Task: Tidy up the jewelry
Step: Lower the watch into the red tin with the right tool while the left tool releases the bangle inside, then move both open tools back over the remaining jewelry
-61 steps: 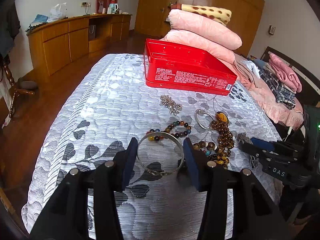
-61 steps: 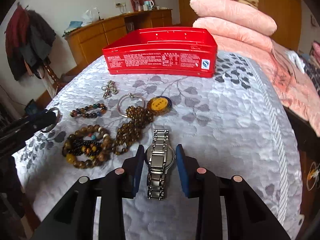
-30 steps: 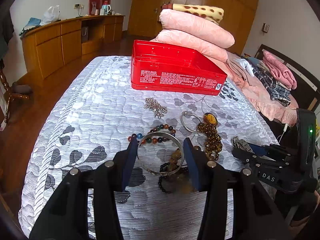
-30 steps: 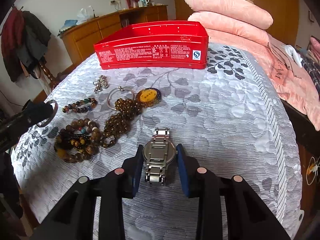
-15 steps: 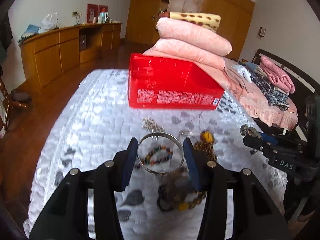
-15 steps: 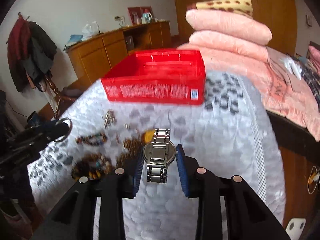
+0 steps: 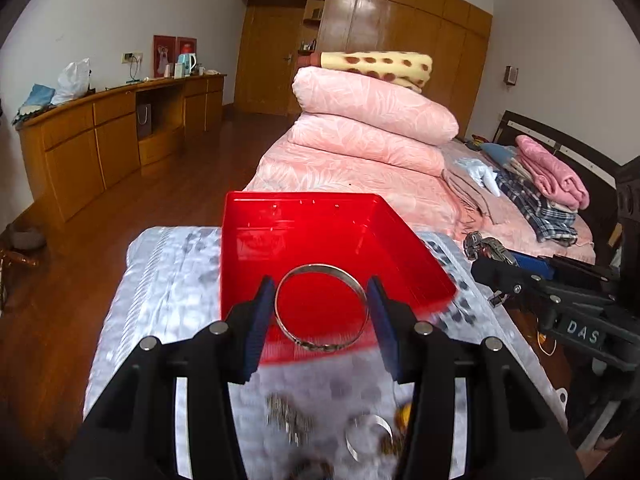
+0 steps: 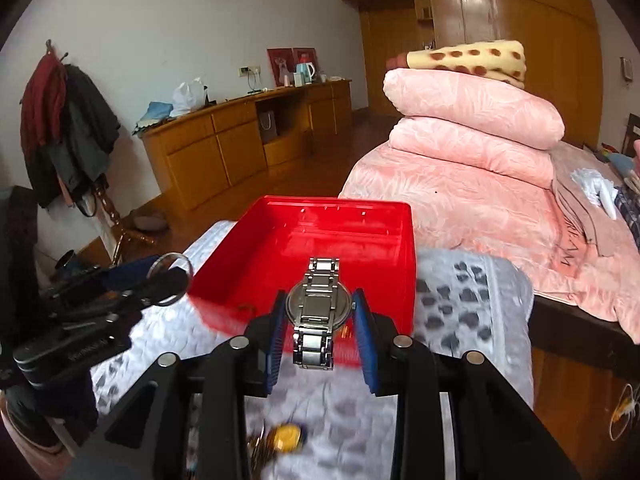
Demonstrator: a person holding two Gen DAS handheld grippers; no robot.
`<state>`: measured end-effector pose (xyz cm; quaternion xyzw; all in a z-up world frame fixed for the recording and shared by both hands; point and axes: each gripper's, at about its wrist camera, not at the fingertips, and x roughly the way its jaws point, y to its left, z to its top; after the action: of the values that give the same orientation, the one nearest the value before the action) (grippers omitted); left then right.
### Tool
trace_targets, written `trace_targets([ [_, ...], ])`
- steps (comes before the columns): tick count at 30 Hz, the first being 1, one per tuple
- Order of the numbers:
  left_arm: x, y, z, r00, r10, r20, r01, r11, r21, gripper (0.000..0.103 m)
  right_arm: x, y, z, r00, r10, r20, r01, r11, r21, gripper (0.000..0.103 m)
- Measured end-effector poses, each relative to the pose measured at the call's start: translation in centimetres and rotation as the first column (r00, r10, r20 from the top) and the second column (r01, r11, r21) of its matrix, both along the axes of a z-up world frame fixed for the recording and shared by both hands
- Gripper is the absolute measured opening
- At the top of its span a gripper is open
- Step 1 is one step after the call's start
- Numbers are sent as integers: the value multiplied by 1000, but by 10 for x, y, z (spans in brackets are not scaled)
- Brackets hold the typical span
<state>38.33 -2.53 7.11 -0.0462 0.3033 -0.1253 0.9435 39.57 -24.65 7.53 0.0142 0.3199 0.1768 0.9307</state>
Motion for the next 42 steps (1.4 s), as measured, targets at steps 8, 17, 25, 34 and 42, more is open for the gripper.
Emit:
trace_targets([
  [8,64,-9,-38,996,11,-90,-10,1000,15,45,67,-2,-42,995,-22,-100,23,1000,11,32],
  [17,84,-12,-56,992,13,-129,-10,1000,30,51,78,3,-60,990,-13,-138,12,1000,-5,35],
  [25,70,-5,-37,997,23,-78,-21,1000,21,56,60,-7,-40,995,-43,-87,44,999,12,36],
  [34,-11,16,2,996,69,60,-73,996,56,69,-12,-10,-18,998,-57,23,57,998,22,43],
  [42,-86,36,-21,989,133,61,-138,987,82,84,-84,-7,-42,995,-103,8,102,993,55,49],
])
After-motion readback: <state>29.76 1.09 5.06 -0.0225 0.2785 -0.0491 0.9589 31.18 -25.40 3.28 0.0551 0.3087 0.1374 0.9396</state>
